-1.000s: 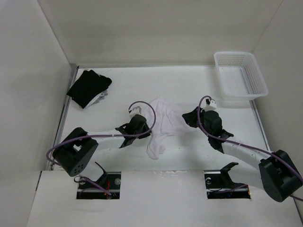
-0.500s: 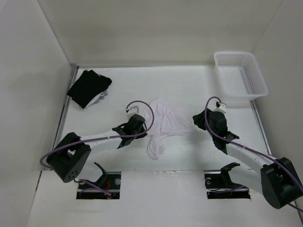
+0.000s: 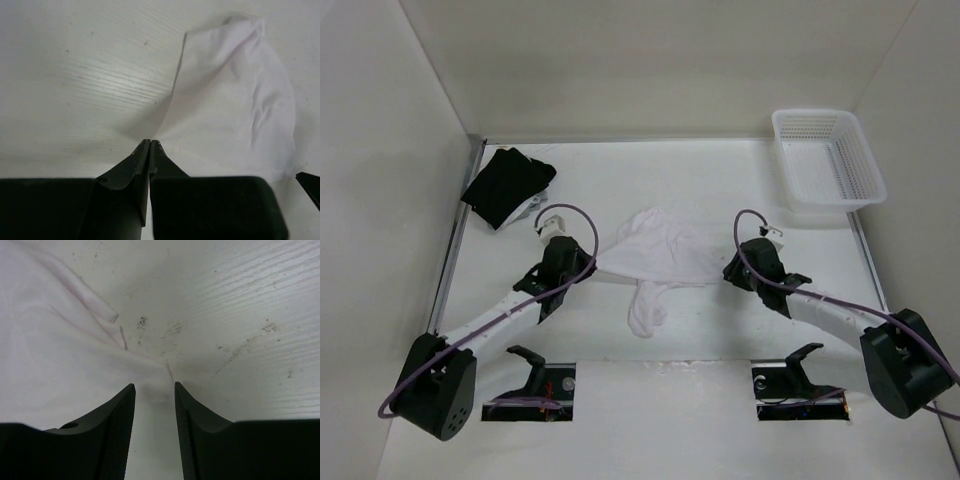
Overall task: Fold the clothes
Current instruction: Flatten the tank top out
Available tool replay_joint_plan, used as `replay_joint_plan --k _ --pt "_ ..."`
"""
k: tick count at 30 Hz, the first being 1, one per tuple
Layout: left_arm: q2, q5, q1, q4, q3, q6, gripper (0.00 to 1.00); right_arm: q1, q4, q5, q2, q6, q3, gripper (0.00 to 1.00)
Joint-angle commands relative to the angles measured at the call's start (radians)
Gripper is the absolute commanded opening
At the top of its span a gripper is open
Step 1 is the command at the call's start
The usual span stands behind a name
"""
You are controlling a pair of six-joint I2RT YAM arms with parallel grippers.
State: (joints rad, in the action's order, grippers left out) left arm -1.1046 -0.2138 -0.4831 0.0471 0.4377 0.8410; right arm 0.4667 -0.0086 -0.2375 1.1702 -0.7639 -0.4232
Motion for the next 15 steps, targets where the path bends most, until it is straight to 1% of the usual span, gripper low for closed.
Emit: replay_joint_plan --k 1,4,7,9,13,15 --pt "0.101 0.037 0.102 0.042 -0.036 0.01 0.0 0.042 -0.042 -0.046 0.034 -0.018 -0.069 0.42" --pt "0.132 0.085 0.18 0.063 -0.065 0.032 0.0 0.074 -0.04 -0.037 0.09 -0.031 -0.1 0.43" --pt "0.1 0.106 0.174 0.092 -0.08 0.035 0.0 0.105 -0.041 -0.033 0.131 -0.04 -0.123 0.43" --pt "0.091 0.111 0.174 0.108 -0.091 0.035 0.0 0.121 -0.042 -0.033 0.125 -0.052 -0.121 0.43" --pt "0.089 0.126 0.185 0.114 -0.105 0.029 0.0 0.158 -0.027 -0.019 0.091 -0.055 -0.112 0.47" --pt "0.086 0.128 0.185 0.12 -0.106 0.029 0.0 0.16 -0.036 -0.005 0.109 -0.055 -0.114 0.45"
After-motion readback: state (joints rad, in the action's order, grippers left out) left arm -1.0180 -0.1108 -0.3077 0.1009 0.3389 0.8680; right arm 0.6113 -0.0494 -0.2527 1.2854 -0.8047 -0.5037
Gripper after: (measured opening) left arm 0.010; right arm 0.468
